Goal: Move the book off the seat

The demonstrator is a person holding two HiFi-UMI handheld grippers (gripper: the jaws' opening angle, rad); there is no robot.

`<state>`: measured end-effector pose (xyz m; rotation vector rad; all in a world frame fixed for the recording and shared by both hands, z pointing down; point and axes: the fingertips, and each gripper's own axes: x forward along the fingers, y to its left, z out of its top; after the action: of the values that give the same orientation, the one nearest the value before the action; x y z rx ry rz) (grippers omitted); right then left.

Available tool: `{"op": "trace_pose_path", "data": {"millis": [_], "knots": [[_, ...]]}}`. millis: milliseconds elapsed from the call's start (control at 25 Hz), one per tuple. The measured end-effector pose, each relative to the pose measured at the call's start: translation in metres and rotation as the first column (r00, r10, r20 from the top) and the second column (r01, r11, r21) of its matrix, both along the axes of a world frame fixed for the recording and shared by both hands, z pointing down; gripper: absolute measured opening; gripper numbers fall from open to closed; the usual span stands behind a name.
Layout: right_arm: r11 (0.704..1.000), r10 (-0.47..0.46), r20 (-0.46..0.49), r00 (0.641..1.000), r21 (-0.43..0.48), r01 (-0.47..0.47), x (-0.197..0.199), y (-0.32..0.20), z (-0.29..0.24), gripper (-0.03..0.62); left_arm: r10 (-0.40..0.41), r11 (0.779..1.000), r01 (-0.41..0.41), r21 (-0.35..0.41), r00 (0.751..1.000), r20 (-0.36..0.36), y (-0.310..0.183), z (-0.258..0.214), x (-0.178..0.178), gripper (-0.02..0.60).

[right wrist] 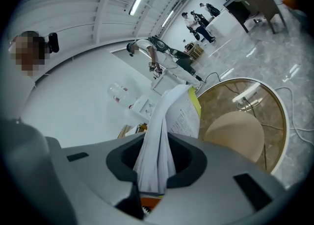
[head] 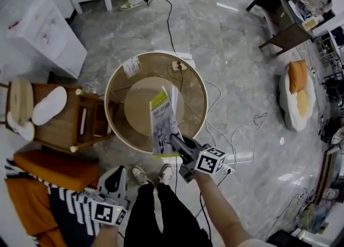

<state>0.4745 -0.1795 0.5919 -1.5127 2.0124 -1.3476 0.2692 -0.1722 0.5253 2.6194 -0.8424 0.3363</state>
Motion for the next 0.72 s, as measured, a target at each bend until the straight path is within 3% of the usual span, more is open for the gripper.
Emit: {"op": "trace_pose_path", "data": {"millis": [360, 720], "knots": [[0.998, -0.063, 0.005, 0.998, -0.031, 0.063, 0.002, -0.049, 0.042, 0.095, -0.039, 0.998, 0.041, -0.055, 0.999, 0.037, -0.006, 0.024, -0.005, 0.015], [0.991, -0.132, 0.054, 0.990, 0.011, 0.132, -0.011, -0.100, 0.057, 0.095, -0.074, 0.996, 0.076, -0.035, 0.995, 0.064, -0.023, 0.029, -0.007, 0.017]]}}
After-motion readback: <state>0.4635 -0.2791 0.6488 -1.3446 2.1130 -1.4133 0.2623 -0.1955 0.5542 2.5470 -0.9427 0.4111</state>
